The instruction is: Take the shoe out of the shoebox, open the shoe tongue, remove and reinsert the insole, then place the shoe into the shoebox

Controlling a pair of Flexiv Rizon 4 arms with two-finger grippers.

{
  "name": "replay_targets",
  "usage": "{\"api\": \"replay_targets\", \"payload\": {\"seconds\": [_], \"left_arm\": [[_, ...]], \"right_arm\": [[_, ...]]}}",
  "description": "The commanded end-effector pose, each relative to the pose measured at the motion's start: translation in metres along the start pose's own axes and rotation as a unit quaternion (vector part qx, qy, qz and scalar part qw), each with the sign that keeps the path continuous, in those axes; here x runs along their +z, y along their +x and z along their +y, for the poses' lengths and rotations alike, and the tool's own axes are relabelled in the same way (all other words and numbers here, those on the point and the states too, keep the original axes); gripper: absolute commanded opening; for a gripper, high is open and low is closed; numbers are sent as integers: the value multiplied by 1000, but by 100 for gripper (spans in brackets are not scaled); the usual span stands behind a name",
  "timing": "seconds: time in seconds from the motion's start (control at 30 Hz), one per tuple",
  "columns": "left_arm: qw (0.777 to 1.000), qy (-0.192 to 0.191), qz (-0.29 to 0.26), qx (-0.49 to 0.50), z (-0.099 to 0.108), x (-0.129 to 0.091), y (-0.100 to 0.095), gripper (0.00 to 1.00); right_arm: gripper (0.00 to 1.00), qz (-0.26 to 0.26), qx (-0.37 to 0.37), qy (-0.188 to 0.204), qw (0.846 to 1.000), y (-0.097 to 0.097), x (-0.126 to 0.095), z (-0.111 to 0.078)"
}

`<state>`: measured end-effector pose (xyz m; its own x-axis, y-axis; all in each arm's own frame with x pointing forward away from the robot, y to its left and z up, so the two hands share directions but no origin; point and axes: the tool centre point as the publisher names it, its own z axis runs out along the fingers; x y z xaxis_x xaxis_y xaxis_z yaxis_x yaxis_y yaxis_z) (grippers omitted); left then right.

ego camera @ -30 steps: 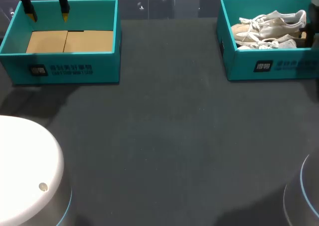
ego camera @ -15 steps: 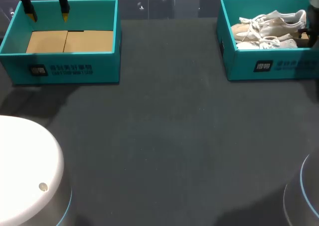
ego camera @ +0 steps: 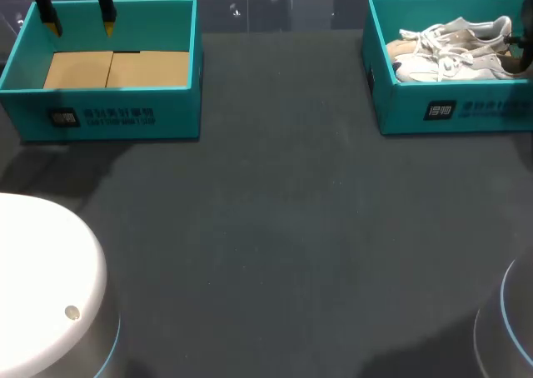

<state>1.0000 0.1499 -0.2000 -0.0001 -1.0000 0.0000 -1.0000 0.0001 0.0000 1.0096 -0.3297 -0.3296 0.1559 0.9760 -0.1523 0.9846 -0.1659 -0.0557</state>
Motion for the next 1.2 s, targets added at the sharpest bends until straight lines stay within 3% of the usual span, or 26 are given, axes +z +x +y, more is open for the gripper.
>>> {"api": "replay_targets", "payload": {"seconds": [0.03,0.23,0.5,0.97,1.2], "left_arm": [[1000,0,0,0,0,0,0,100],[1000,0,0,0,0,0,0,100],[1000,0,0,0,0,0,0,100],[1000,0,0,0,0,0,0,100],[1000,0,0,0,0,0,0,100]], "right_arm": [[0,5,2,6,1000,-4,-15,2],[0,17,6,5,1000,-5,-34,2],[0,-5,17,-3,1000,0,-61,-1],[0,-5,17,-3,1000,0,-61,-1],[0,-36,47,-19,998,-21,-98,8]]}}
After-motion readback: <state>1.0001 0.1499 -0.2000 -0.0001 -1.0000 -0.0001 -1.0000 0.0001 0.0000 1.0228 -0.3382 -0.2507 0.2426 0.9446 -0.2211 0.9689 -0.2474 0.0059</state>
